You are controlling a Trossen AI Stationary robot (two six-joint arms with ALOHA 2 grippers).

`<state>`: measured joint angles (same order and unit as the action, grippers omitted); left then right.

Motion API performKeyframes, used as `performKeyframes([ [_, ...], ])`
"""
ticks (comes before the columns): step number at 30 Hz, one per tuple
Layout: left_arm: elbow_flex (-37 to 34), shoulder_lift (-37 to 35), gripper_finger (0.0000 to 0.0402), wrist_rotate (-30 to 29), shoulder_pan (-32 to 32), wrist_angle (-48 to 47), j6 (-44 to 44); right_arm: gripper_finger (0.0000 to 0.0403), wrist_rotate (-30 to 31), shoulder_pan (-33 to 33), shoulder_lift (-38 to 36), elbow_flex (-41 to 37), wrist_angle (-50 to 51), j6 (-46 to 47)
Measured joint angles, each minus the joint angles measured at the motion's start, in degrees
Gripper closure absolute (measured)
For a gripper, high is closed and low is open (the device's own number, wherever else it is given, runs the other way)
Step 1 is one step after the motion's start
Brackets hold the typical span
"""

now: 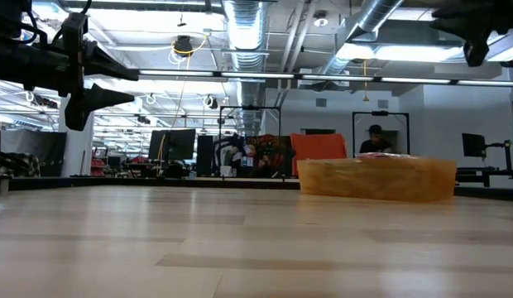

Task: Sort popcorn bags into baskets
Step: Return to Home Position

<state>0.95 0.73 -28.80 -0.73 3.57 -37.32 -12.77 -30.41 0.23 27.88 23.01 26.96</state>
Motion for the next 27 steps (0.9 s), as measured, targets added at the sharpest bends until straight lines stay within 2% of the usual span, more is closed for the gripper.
performKeyframes([
  [6, 0.0, 0.0, 0.0221, 0.0, 0.0, 0.0, 0.0, 0.0305, 0.5, 0.0, 0.0, 0.0, 4.9, 2.0],
  [14, 0.0, 0.0, 0.0221, 0.0, 0.0, 0.0, 0.0, 0.0305, 2.6, 0.0, 0.0, -0.1, 2.4, 6.5],
  [17, 0.0, 0.0, 0.0221, 0.0, 0.0, 0.0, 0.0, 0.0305, 1.1, 0.1, 0.0, -2.4, -5.3, 5.1],
  [21, 0.0, 0.0, 0.0221, 0.0, 0.0, 0.0, 0.0, 0.0305, -0.5, 0.1, 0.0, -9.9, -18.0, 3.3],
  [27, 0.0, 0.0, 0.0221, 0.0, 0.0, -0.1, 0.0, 0.0305, -0.6, 1.1, 0.1, -18.5, -29.1, 14.8],
])
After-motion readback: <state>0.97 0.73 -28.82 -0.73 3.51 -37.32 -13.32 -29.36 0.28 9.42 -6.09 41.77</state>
